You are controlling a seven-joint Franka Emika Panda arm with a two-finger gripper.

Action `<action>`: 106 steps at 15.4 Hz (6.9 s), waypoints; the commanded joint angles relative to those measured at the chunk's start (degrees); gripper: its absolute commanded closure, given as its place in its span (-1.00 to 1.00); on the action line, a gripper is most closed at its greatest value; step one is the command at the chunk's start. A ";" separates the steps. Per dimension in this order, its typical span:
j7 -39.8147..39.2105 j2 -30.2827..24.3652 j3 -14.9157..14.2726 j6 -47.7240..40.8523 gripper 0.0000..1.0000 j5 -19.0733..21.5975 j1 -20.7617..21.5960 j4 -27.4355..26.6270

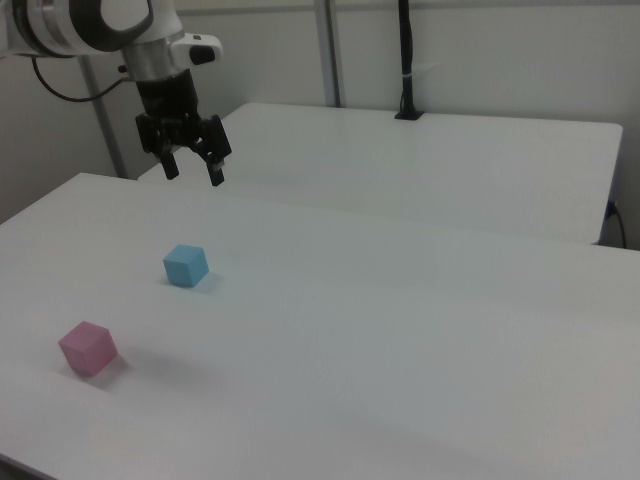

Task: Put blue cube on pink cube

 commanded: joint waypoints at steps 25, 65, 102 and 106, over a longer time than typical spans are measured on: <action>0.27 -0.32 1.78 0.93 -1.00 -0.50 0.66 -1.18; 14.17 30.97 6.97 28.95 -1.00 -1.90 10.42 4.97; 16.45 -16.49 15.31 17.52 -0.04 5.75 5.23 -34.30; 20.58 -16.49 21.29 23.94 -0.04 5.66 5.23 -40.72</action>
